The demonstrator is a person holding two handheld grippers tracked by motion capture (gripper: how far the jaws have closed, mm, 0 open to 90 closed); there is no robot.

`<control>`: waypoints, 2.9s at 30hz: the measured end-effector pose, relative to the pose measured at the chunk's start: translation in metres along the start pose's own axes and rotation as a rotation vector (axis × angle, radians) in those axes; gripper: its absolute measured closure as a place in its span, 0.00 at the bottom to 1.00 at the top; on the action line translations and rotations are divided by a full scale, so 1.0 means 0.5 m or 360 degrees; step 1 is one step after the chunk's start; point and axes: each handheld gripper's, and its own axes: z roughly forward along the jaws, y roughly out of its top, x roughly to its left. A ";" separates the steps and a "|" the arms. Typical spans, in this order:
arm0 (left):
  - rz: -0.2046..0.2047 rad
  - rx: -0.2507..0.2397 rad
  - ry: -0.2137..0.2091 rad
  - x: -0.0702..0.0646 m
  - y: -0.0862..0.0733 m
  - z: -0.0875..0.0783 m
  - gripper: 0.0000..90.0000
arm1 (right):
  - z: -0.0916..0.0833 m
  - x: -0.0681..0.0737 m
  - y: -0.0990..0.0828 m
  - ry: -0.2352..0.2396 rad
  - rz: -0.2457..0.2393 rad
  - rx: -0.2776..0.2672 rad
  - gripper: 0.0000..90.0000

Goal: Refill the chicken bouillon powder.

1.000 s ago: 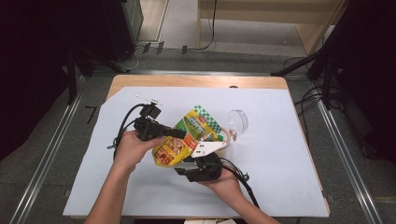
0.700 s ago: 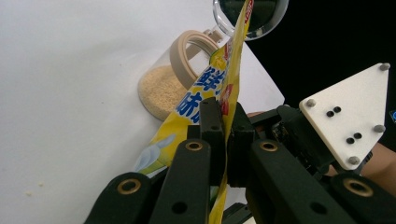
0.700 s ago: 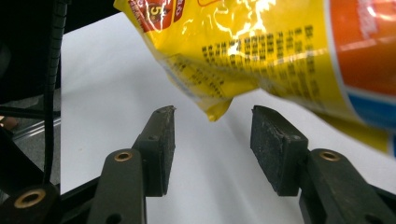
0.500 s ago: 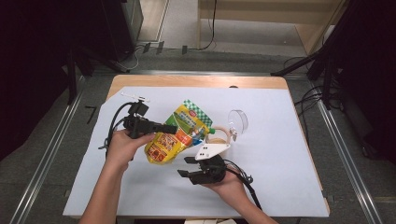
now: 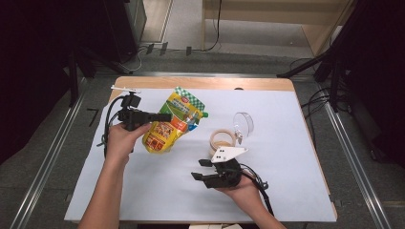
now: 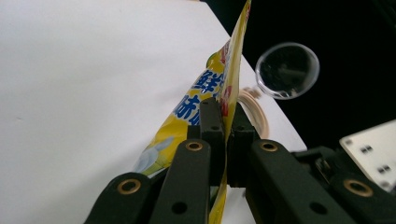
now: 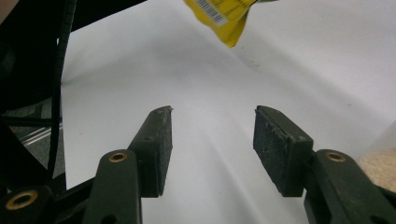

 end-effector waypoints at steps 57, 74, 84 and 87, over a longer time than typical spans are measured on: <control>0.0009 -0.0146 0.0156 0.064 -0.081 -0.061 0.97 | 0.012 0.001 -0.001 0.0015 -0.0024 0.0022 0.54; 0.0012 -0.0166 0.0198 0.073 -0.125 -0.107 0.96 | 0.018 0.002 -0.002 0.0023 -0.0032 0.0034 0.54; 0.0082 -0.0110 0.0211 0.052 -0.140 -0.107 0.97 | 0.018 0.002 -0.001 0.0025 -0.0040 0.0025 0.54; 0.0068 -0.0138 0.0212 0.047 -0.141 -0.114 0.92 | 0.019 0.004 -0.001 0.0030 -0.0040 0.0028 0.54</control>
